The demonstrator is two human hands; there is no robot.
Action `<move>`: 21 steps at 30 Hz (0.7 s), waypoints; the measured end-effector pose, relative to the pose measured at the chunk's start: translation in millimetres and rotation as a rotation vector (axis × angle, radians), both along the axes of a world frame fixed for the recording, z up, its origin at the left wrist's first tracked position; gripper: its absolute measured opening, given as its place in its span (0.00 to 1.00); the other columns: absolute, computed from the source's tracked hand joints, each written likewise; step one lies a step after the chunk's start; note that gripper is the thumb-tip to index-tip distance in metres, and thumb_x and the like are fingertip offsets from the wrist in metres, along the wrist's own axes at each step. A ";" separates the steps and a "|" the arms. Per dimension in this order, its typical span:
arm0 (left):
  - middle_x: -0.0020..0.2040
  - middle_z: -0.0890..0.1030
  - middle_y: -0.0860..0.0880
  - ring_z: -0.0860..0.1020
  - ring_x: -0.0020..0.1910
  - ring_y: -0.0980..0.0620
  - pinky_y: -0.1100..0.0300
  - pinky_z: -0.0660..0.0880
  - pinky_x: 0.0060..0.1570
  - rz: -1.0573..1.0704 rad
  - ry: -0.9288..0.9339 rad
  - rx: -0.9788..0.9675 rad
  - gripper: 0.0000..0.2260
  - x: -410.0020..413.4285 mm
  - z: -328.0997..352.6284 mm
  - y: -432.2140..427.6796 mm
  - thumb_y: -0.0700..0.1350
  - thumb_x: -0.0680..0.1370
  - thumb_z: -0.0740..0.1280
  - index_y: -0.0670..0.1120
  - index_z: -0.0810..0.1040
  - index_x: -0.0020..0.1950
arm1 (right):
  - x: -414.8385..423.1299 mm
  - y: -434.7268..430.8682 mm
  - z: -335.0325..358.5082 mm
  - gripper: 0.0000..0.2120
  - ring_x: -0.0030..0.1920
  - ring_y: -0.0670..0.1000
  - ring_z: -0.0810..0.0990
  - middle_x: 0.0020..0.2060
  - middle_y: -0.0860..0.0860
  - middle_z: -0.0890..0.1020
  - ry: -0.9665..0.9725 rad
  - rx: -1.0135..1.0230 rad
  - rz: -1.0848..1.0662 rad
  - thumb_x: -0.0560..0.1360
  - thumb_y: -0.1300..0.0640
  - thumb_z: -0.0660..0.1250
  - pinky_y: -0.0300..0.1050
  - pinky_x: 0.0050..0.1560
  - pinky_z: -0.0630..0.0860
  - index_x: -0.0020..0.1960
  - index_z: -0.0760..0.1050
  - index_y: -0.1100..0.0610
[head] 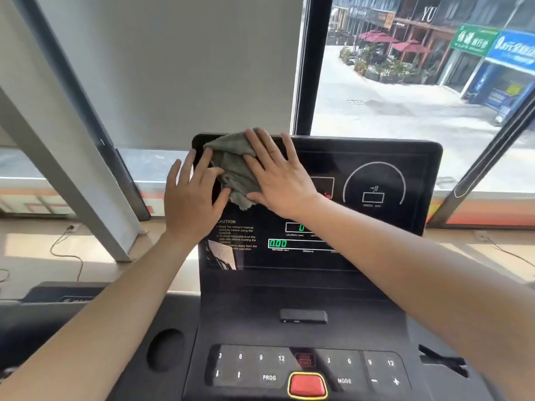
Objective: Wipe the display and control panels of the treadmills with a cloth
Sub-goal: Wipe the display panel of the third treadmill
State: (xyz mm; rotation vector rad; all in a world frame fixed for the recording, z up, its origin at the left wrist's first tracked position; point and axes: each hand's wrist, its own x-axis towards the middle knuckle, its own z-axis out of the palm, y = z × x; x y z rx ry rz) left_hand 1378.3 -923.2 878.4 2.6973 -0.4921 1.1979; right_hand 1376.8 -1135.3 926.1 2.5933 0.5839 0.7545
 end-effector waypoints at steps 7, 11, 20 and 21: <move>0.78 0.68 0.45 0.64 0.77 0.39 0.43 0.58 0.77 -0.041 0.132 0.005 0.17 -35.4 -60.3 21.4 0.56 0.79 0.67 0.46 0.79 0.61 | -54.2 19.4 -72.3 0.49 0.80 0.59 0.39 0.80 0.59 0.40 0.133 0.058 -0.030 0.74 0.33 0.64 0.65 0.76 0.45 0.81 0.48 0.61; 0.77 0.71 0.45 0.66 0.76 0.40 0.43 0.62 0.75 -0.082 0.174 -0.030 0.18 -55.9 -80.2 25.6 0.56 0.77 0.65 0.45 0.81 0.57 | -86.0 26.3 -101.5 0.41 0.80 0.56 0.40 0.80 0.58 0.42 0.193 0.139 -0.076 0.79 0.35 0.57 0.65 0.76 0.48 0.79 0.56 0.63; 0.79 0.66 0.44 0.66 0.74 0.41 0.45 0.67 0.70 -0.028 0.129 -0.024 0.22 -18.5 -32.3 16.4 0.51 0.79 0.68 0.44 0.73 0.71 | -53.2 55.0 -53.4 0.31 0.55 0.57 0.69 0.60 0.58 0.70 0.037 0.407 -0.203 0.75 0.48 0.70 0.52 0.54 0.69 0.70 0.66 0.64; 0.80 0.65 0.43 0.65 0.74 0.41 0.45 0.66 0.70 -0.031 0.120 -0.002 0.24 -10.2 -22.3 15.5 0.51 0.79 0.68 0.44 0.71 0.73 | -45.0 56.2 -44.4 0.32 0.54 0.58 0.70 0.60 0.58 0.71 0.037 0.418 -0.201 0.73 0.51 0.72 0.51 0.53 0.70 0.70 0.66 0.65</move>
